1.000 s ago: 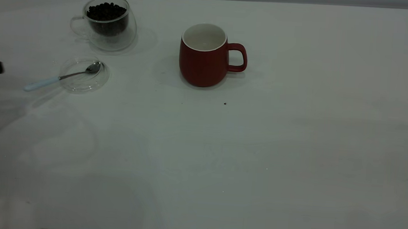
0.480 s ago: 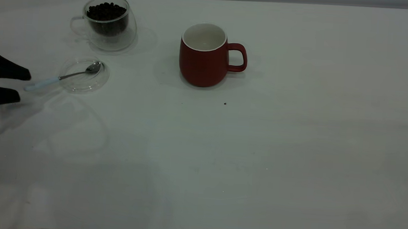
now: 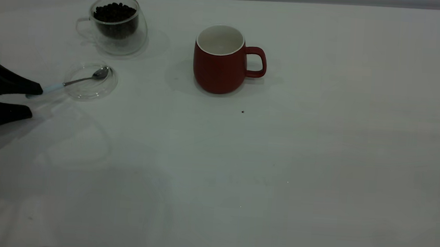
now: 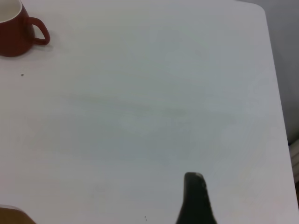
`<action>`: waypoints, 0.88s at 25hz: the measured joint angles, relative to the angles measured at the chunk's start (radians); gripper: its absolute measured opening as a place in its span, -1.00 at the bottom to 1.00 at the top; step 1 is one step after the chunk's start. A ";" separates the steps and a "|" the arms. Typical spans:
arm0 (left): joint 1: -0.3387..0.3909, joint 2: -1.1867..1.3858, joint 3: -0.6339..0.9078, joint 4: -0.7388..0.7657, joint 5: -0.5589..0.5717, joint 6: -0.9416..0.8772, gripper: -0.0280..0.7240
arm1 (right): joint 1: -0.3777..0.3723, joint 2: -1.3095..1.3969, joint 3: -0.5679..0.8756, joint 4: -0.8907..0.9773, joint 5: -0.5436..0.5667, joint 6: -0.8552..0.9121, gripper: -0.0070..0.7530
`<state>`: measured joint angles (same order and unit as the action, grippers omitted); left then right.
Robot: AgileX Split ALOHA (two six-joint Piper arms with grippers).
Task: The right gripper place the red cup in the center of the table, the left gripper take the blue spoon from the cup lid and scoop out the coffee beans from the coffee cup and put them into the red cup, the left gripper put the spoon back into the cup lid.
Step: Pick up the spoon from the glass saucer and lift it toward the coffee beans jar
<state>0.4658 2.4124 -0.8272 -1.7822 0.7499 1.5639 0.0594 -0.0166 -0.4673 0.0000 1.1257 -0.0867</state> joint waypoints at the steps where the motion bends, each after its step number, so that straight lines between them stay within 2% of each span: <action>1: 0.000 0.000 0.000 0.000 0.000 0.007 0.45 | 0.000 0.000 0.000 0.000 0.000 0.000 0.55; 16: 0.000 0.003 -0.002 -0.003 0.001 0.081 0.45 | 0.000 0.000 0.000 0.000 0.000 0.000 0.55; 22: 0.000 0.003 -0.008 -0.004 0.044 0.083 0.45 | 0.000 0.000 0.000 0.000 0.000 0.000 0.55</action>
<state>0.4659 2.4155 -0.8354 -1.7860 0.7935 1.6467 0.0594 -0.0166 -0.4673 0.0000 1.1257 -0.0867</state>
